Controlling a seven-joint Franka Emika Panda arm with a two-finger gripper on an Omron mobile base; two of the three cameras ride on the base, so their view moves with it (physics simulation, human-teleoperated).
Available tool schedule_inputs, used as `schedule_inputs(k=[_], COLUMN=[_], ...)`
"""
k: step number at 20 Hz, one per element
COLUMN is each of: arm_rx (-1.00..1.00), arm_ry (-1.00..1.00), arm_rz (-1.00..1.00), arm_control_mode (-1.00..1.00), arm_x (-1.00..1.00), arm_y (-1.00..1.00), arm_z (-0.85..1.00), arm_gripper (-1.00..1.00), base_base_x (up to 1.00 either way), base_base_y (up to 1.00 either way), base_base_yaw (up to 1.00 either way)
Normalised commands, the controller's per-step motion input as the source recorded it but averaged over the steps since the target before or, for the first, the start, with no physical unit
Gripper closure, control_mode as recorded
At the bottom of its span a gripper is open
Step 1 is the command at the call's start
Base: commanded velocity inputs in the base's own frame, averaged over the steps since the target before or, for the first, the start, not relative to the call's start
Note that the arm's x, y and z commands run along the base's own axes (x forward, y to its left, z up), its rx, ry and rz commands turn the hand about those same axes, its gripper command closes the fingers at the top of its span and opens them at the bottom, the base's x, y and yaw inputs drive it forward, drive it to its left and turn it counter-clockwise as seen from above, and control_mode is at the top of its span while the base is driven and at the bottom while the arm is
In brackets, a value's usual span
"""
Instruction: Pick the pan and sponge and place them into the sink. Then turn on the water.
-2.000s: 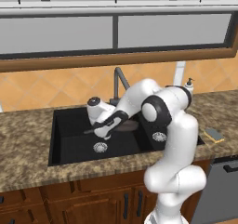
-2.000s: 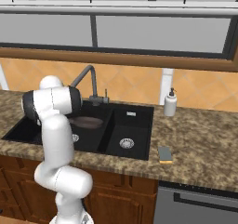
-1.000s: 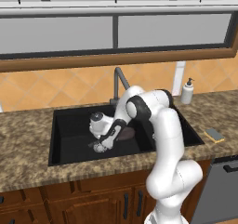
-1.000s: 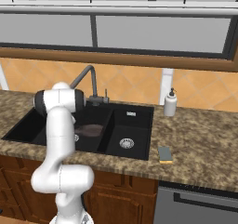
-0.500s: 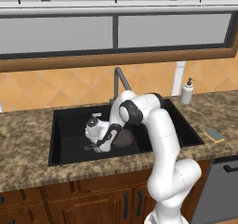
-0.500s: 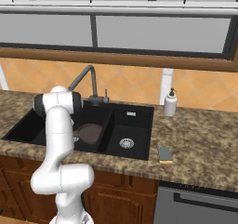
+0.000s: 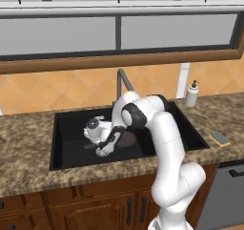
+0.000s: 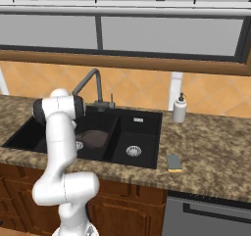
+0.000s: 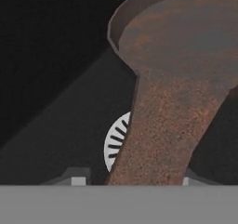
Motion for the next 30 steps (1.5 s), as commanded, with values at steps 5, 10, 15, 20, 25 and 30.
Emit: schedule_inputs(k=[5,10,15,20,25,30], arm_rx=[0.10,0.07,0.06,0.01,0.00,0.00], arm_ry=[-0.21,-0.10,-0.10,-0.21,-0.36,-0.27], arm_rz=[-0.01,-0.07,-0.05,0.00,0.00,0.00], arm_control_mode=[-1.00,-1.00,-1.00,-1.00,-1.00,-1.00], arm_x=[-0.36,-0.54,-0.84,-1.00,-1.00,-0.96], arm_y=[-0.19,-0.09,-0.07,0.00,0.00,0.00], arm_z=[0.11,0.04,0.13,0.47,0.78,0.90], arm_gripper=[-1.00,-1.00,-1.00,-1.00,-1.00,-1.00], base_base_x=[0.00,0.00,0.00,0.00,0.00,0.00], base_base_y=[0.00,0.00,0.00,0.00,0.00,0.00], base_base_yaw=[0.00,0.00,0.00,0.00,0.00,0.00])
